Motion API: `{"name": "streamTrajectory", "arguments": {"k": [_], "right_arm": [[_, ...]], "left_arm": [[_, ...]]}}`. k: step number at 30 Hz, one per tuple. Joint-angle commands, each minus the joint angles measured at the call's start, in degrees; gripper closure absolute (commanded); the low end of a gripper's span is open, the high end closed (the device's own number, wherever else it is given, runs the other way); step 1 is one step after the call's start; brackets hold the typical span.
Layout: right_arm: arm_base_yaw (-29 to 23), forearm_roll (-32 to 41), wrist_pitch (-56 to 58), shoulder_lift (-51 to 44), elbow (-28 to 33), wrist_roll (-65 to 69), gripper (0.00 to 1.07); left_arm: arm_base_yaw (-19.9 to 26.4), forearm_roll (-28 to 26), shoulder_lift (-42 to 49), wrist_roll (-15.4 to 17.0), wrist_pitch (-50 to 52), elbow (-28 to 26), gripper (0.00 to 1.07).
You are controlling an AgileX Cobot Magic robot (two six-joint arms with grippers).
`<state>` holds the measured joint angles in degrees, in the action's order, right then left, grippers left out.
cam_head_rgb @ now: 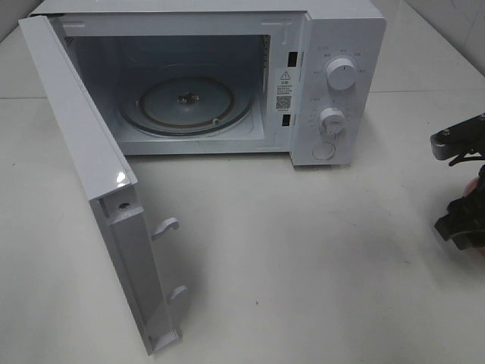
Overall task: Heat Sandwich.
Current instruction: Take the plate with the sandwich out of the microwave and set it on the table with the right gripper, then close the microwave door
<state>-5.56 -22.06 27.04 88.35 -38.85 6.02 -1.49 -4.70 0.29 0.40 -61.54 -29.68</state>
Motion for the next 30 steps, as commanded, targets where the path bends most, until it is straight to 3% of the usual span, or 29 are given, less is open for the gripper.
{"name": "streamTrajectory", "arguments": {"k": [1, 5, 14, 30], "right_arm": [[0.29, 6.13, 1.72, -3.55, 0.0, -4.7, 0.33], [0.29, 11.4, 3.38, -7.68, 0.0, -8.02, 0.26], [0.29, 23.03, 7.73, -17.59, 0.0, -14.32, 0.28], [0.06, 23.78, 16.5, -34.38, 0.0, -14.21, 0.31]], "left_arm": [[0.23, -0.34, 0.86, 0.11, 0.23, 0.06, 0.09], [0.23, -0.34, 0.86, 0.11, 0.23, 0.06, 0.09], [0.23, -0.34, 0.86, 0.11, 0.23, 0.06, 0.09], [0.23, -0.34, 0.86, 0.11, 0.23, 0.06, 0.09]]}}
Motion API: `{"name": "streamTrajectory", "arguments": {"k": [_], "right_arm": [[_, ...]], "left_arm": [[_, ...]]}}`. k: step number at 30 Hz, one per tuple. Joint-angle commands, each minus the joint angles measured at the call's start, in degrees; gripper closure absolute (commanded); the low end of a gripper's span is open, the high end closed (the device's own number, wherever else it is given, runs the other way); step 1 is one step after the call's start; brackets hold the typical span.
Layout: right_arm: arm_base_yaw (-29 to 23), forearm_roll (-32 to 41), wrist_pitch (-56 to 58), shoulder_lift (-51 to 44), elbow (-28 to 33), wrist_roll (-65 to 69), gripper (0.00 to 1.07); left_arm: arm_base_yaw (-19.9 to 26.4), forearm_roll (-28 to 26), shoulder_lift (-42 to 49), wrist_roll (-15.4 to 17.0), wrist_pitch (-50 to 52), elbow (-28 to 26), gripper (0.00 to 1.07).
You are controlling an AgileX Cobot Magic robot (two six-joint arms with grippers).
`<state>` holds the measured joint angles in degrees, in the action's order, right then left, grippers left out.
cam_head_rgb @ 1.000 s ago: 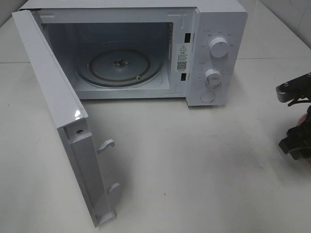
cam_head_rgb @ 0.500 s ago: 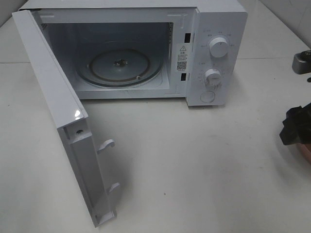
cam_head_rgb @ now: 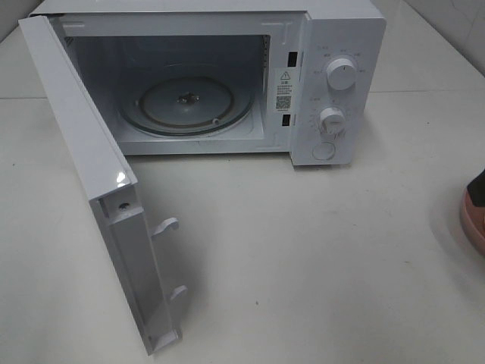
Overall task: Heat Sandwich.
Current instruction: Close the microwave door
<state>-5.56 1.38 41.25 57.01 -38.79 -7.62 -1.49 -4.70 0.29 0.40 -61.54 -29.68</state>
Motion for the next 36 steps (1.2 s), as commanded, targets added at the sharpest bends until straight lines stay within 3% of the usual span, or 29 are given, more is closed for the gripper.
{"name": "streamTrajectory", "arguments": {"k": [1, 9, 29, 36], "right_arm": [[0.06, 0.34, 2.98, -3.95, -0.06, -0.52, 0.31], [0.06, -1.03, 10.66, -15.47, 0.0, 1.38, 0.31], [0.06, -5.44, 15.81, -42.28, 0.11, 7.62, 0.31], [0.06, -5.27, 16.56, -51.91, 7.22, 9.4, 0.31]], "left_arm": [[0.23, -0.34, 0.86, 0.11, 0.23, 0.06, 0.09], [0.23, -0.34, 0.86, 0.11, 0.23, 0.06, 0.09], [0.23, -0.34, 0.86, 0.11, 0.23, 0.06, 0.09], [0.23, -0.34, 0.86, 0.11, 0.23, 0.06, 0.09]]}}
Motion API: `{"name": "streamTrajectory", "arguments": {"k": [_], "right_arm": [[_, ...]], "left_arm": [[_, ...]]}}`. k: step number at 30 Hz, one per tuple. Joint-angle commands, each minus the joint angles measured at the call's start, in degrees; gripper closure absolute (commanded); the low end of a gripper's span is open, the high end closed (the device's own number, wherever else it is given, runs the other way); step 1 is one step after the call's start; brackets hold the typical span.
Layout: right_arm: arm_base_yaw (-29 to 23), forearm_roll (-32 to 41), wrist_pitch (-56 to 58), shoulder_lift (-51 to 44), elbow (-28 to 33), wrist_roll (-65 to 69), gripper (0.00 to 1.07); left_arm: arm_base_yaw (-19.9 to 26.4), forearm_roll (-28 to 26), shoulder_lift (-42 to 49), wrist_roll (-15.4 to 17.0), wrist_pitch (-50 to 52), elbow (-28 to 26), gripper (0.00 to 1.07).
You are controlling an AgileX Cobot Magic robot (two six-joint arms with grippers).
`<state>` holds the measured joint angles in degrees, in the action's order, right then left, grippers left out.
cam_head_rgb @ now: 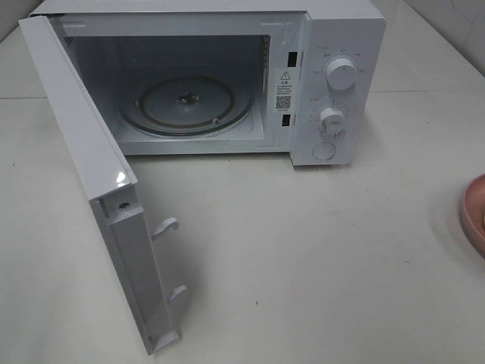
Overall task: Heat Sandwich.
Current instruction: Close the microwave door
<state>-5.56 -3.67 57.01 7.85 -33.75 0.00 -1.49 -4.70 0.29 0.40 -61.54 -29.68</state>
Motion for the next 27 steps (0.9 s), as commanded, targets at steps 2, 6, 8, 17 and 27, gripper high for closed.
{"name": "streamTrajectory", "arguments": {"k": [2, 6, 8, 17, 27], "right_arm": [[0.06, -0.29, 1.15, -3.61, 3.09, 2.58, 0.31], [0.06, -0.23, 0.06, -7.73, 5.33, 3.38, 0.31], [0.06, -0.34, 0.06, -9.8, 5.33, 3.27, 0.31], [0.06, -0.23, 0.06, -9.68, 5.33, 3.09, 0.31], [0.06, -0.23, 0.06, -9.68, 5.33, 3.09, 0.31]], "left_arm": [[0.23, -0.34, 0.86, 0.11, 0.23, 0.06, 0.09], [0.23, -0.34, 0.86, 0.11, 0.23, 0.06, 0.09], [0.23, -0.34, 0.86, 0.11, 0.23, 0.06, 0.09], [0.23, -0.34, 0.86, 0.11, 0.23, 0.06, 0.09], [0.23, -0.34, 0.86, 0.11, 0.23, 0.06, 0.09]]}}
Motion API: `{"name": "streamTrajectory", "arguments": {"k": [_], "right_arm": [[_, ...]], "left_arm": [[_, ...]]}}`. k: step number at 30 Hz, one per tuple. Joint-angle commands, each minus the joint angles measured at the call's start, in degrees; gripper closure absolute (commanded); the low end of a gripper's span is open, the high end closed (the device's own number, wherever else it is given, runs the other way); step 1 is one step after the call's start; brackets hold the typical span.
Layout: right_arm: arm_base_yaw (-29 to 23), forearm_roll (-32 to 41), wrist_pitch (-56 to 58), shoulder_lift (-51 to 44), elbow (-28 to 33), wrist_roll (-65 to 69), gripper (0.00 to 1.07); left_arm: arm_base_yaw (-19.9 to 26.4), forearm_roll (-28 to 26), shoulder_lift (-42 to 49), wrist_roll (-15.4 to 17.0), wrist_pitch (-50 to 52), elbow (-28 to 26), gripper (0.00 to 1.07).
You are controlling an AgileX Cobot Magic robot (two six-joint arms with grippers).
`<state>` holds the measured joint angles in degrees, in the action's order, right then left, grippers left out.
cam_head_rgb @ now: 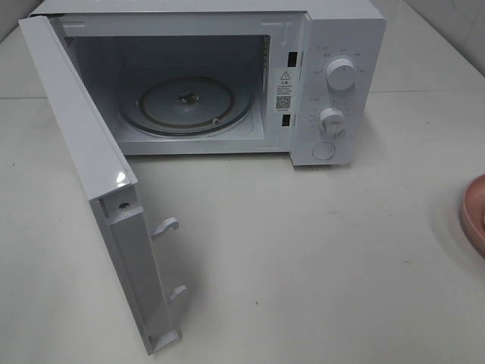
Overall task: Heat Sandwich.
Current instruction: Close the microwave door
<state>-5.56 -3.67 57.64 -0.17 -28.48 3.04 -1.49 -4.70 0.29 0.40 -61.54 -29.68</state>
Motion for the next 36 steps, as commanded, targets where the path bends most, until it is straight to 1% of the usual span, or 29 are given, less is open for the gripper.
{"name": "streamTrajectory", "arguments": {"k": [1, 36], "right_arm": [[0.06, -0.23, -0.57, -1.66, 0.06, 0.06, 0.31], [0.06, -0.23, -0.57, -1.66, 0.06, 0.06, 0.32]], "left_arm": [[0.23, -0.34, 0.86, 0.11, 0.23, 0.06, 0.09], [0.23, -0.34, 0.86, 0.23, 0.23, 0.06, 0.09]]}}
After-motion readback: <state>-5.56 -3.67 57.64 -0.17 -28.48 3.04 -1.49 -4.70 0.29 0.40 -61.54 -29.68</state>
